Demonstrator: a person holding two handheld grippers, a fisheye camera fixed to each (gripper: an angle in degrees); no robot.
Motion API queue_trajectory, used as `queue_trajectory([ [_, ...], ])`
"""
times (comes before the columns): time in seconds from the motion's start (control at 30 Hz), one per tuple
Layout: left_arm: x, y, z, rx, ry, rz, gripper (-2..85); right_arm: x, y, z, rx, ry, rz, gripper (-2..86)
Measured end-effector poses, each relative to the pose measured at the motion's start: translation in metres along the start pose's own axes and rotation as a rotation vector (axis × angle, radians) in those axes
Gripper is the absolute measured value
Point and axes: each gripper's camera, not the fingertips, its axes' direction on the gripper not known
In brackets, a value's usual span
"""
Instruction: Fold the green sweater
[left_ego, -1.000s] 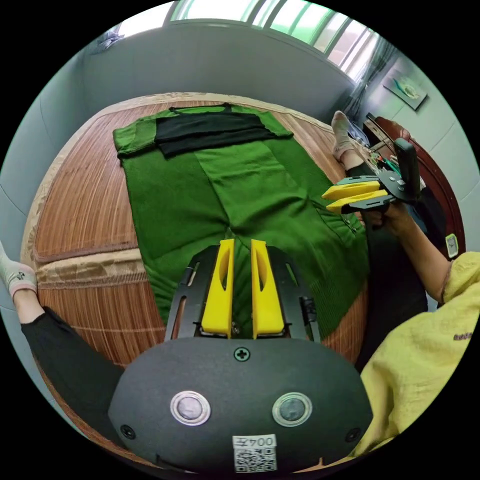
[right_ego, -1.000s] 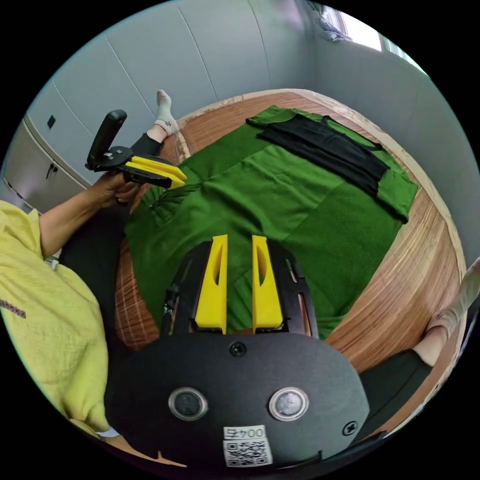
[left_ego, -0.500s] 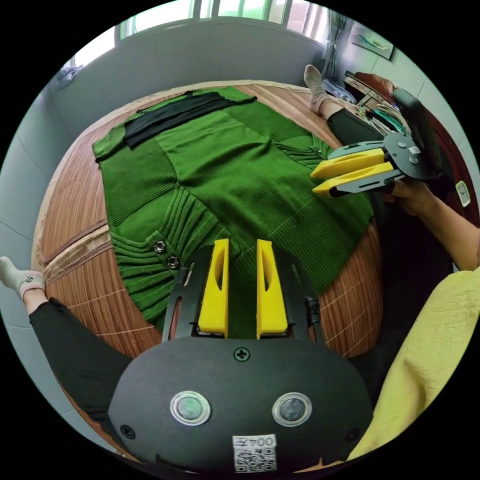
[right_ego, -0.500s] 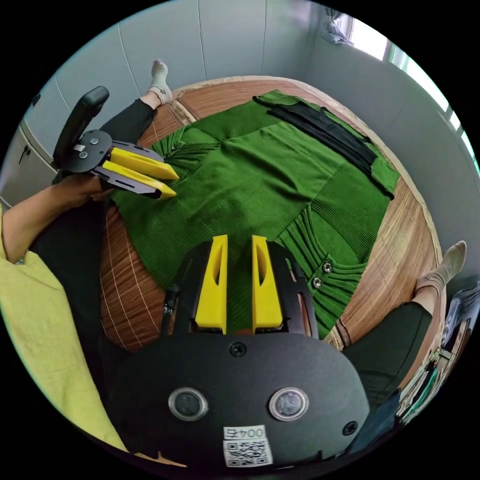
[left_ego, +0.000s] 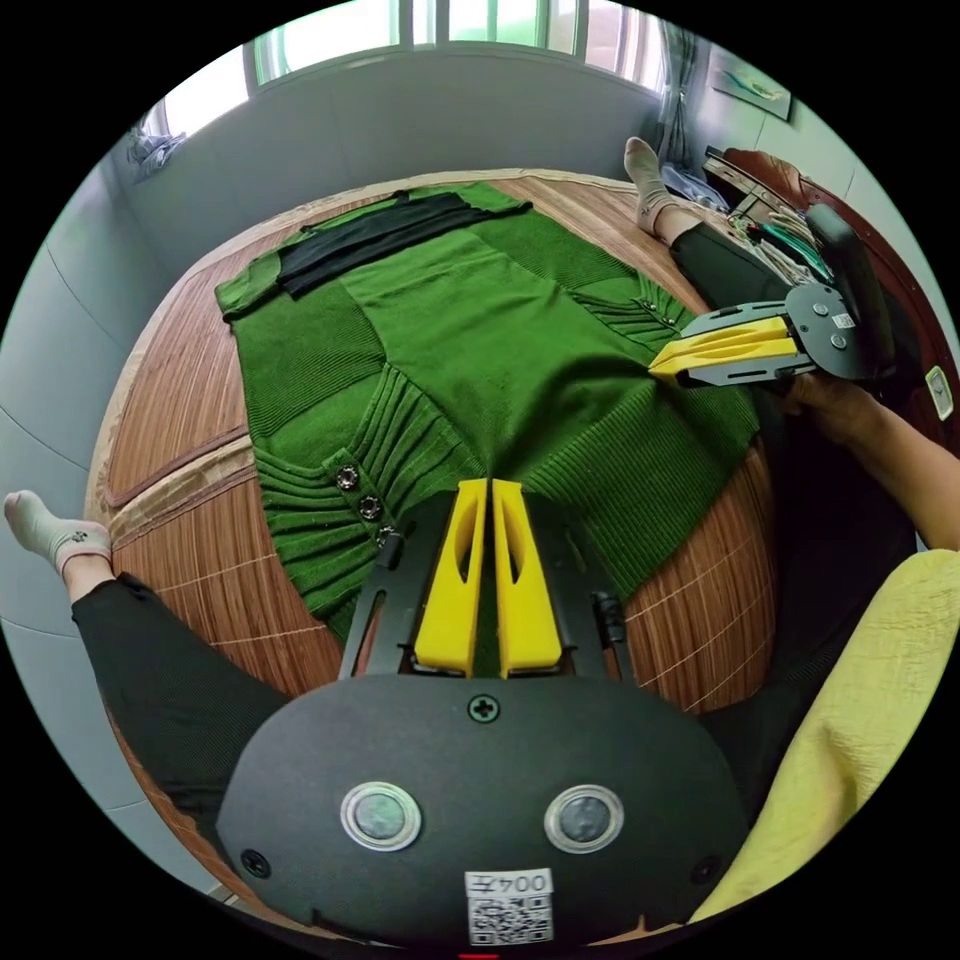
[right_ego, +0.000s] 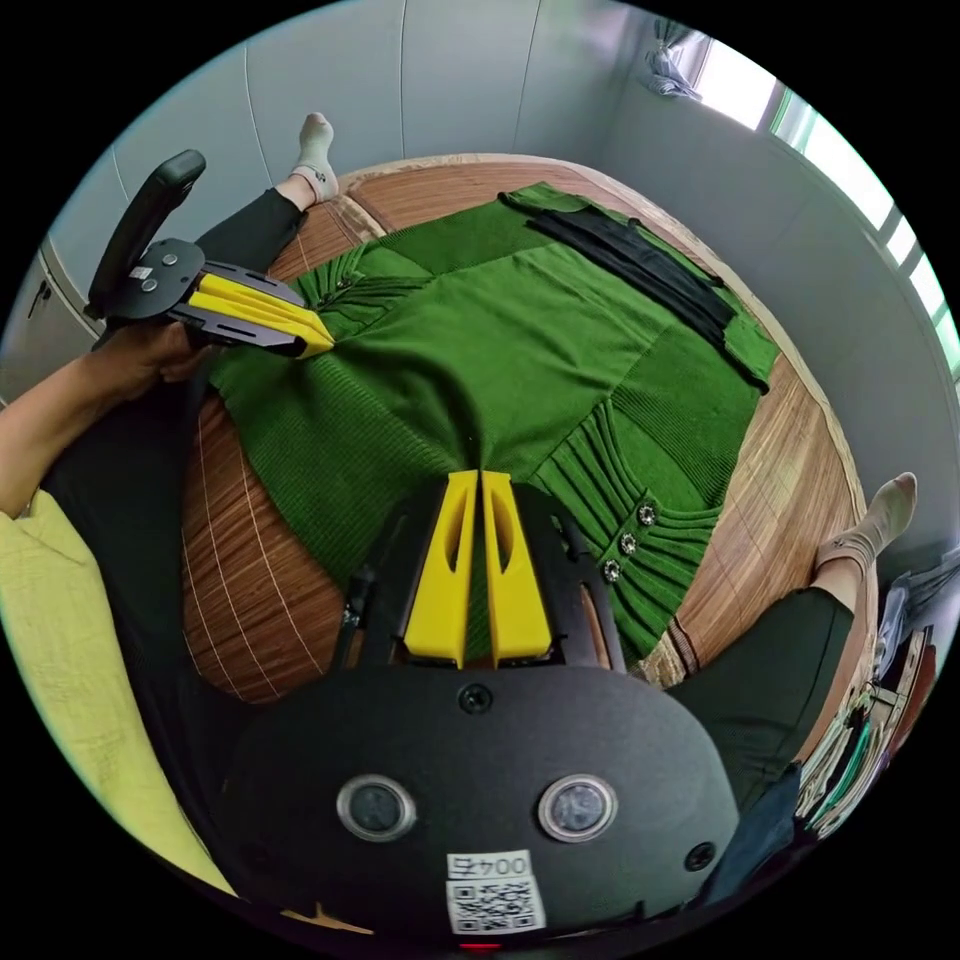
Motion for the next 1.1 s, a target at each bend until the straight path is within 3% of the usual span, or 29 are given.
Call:
queue_trajectory([
  [0.33, -0.007, 0.001, 0.001, -0.025, 0.045, -0.036, 1.4, 0.013, 0.01, 0.006, 0.06, -0.081, 0.027, 6.0],
  [0.53, 0.01, 0.0, -0.014, 0.069, 0.072, 0.057, 4.3, 0.001, 0.009, 0.018, 0.072, -0.122, -0.045, 8.0],
  [0.7, 0.03, -0.015, 0.014, -0.054, 0.049, 0.158, 5.9, -0.011, 0.003, 0.039, 0.012, -0.083, -0.11, 6.6],
  [1.1, 0.016, -0.037, 0.024, -0.105, 0.124, 0.146, 1.7, -0.005, 0.018, 0.048, 0.0, -0.063, -0.113, 4.2],
])
